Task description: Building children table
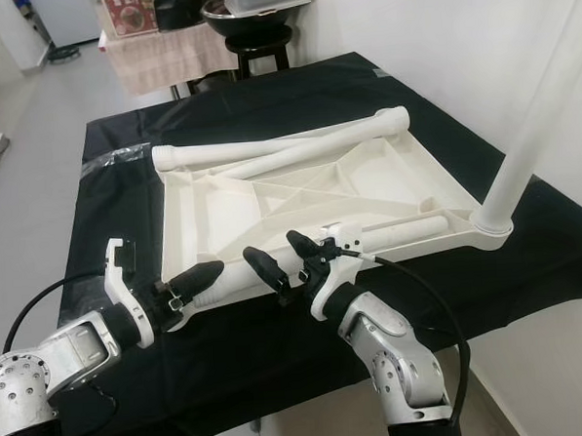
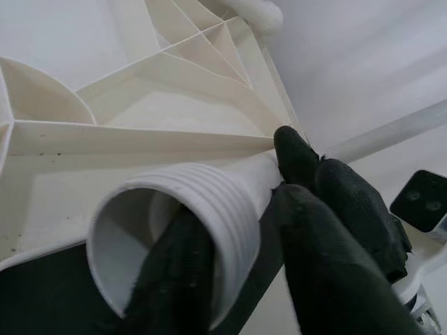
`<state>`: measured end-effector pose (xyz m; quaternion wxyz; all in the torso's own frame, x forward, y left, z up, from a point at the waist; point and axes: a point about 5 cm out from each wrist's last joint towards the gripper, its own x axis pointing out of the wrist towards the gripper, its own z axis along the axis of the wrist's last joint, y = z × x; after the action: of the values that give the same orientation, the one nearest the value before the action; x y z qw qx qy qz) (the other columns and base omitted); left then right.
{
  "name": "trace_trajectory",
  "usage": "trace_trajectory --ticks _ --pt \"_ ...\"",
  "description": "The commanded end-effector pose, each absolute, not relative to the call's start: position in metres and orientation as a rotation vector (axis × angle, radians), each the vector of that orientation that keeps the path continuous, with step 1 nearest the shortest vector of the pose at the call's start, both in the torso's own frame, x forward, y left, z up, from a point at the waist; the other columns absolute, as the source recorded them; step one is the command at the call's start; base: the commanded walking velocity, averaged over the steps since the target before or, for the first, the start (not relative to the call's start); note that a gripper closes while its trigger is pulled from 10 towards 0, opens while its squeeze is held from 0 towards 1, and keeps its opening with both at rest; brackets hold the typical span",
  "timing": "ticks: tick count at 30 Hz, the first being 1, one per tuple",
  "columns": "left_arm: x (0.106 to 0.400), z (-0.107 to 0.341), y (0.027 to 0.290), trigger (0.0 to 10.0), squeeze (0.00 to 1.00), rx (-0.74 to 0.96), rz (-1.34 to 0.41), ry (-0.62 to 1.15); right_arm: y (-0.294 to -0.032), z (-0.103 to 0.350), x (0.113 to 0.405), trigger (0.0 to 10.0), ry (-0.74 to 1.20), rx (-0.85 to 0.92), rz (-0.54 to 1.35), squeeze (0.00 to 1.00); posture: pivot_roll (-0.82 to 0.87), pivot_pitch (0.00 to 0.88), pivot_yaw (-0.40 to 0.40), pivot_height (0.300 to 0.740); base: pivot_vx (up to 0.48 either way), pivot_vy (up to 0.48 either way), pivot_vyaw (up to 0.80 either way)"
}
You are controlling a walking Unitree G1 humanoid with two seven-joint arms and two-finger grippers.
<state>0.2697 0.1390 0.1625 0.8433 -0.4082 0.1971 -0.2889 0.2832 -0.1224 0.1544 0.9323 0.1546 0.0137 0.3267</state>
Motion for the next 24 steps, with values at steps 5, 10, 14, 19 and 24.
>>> trace_trajectory --ticks 5,10,14,19,24 --pt "0.269 0.161 0.14 0.0 0.0 -0.853 -0.604 0.435 -0.121 0.152 0.283 10.0 0.043 0.377 0.677 0.0 -0.12 0.081 0.08 0.74 0.0 0.0 0.0" --pt "0.269 0.162 0.141 0.0 0.0 -0.836 -0.596 0.43 -0.124 0.154 0.284 10.0 0.032 0.413 0.67 0.0 -0.12 0.077 0.078 0.74 0.0 0.0 0.0" --pt "0.269 0.172 0.143 0.0 0.0 -0.806 -0.599 0.378 -0.134 0.162 0.287 10.0 -0.02 0.481 0.636 0.0 -0.11 0.071 0.074 0.74 0.0 0.0 0.0" --pt "0.27 0.193 0.152 0.0 0.0 -0.739 -0.591 0.264 -0.143 0.181 0.292 10.0 -0.112 0.611 0.633 0.0 -0.11 0.063 0.07 0.74 0.0 0.0 0.0" --pt "0.269 0.242 0.175 0.0 0.0 -0.668 -0.591 0.041 -0.154 0.21 0.295 10.0 -0.239 0.808 0.706 0.0 -0.1 0.052 0.06 0.74 0.0 0.0 0.0"
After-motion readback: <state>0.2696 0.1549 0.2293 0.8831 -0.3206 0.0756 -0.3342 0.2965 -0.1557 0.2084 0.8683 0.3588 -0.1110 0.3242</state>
